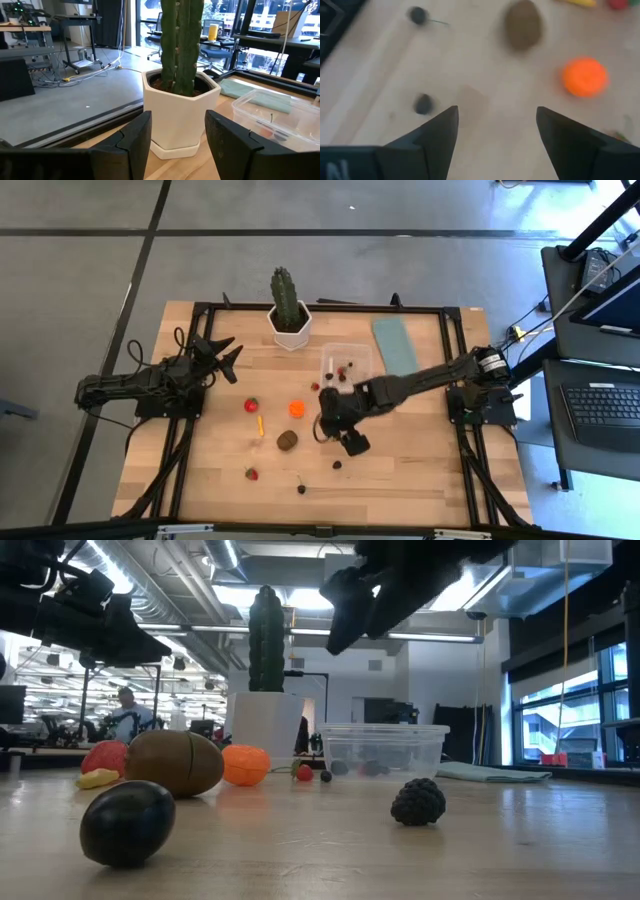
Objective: Pick and placing Produce into tupperware
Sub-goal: Put the raspberry into the transparent bin
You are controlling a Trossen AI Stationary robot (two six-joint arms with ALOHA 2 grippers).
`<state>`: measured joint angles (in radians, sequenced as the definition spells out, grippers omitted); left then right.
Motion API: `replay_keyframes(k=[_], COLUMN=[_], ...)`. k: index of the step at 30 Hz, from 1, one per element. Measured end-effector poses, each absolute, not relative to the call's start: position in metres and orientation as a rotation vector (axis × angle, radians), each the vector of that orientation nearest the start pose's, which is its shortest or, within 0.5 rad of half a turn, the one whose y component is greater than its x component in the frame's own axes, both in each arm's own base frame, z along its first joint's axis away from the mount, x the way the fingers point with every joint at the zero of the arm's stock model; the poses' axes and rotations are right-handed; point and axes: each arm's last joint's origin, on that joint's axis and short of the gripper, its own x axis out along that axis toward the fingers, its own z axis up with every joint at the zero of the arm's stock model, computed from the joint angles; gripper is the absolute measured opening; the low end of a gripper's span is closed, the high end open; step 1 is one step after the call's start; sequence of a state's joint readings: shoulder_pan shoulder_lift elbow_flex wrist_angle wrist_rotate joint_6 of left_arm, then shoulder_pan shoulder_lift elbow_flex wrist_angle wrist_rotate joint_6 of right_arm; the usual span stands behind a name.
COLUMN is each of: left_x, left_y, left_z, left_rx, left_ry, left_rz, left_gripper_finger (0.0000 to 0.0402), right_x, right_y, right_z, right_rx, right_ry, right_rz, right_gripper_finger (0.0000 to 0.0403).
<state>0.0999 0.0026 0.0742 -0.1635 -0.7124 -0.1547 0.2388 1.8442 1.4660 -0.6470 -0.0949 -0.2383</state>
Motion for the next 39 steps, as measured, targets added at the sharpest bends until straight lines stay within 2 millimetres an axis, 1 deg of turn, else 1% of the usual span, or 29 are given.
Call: replay_keyframes(k=[4,9,13,18,21,25,28,34,39], left_x=[0.083,0.083,0.083,0.083,0.083,0.083,0.083,0.083,0.083], left_y=[0.027,0.027,0.027,0.027,0.027,0.027,0.027,0.027,0.027], left_z=[0.173,0.173,0.173,0.173,0.173,0.173,0.173,0.173,0.173], left_rx=[-0.118,-0.117,-0.118,-0.118,-0.118,-0.118,-0.118,-0.117,-0.117], left_ry=[0.026,0.027,0.027,0.027,0.027,0.027,0.027,0.028,0.028], left_rz=[0.817,0.817,0.817,0.817,0.817,0.817,0.817,0.817,0.817], left_gripper_finger=[0.0176,0.0176,0.0176,0.0176,0.0176,0.0176,0.0176,0.0176,0.0176], right_x=[0.372,0.361,0.353,0.345,0.34,0.336,0.339,0.343,0.343], right_y=[0.117,0.135,0.147,0.147,0.146,0.144,0.145,0.149,0.149], right_z=[0.219,0.192,0.175,0.157,0.149,0.143,0.138,0.117,0.109], right_rx=[-0.289,-0.307,-0.308,-0.239,-0.216,-0.219,-0.22,-0.192,-0.196], right_ry=[0.949,0.881,0.792,0.724,0.732,0.712,0.701,0.724,0.753], right_rz=[0.471,0.508,0.543,0.517,0.51,0.496,0.486,0.48,0.48], right_gripper_finger=[0.0268,0.0268,0.0268,0.0268,0.0268,0.0268,0.0268,0.0268,0.0268])
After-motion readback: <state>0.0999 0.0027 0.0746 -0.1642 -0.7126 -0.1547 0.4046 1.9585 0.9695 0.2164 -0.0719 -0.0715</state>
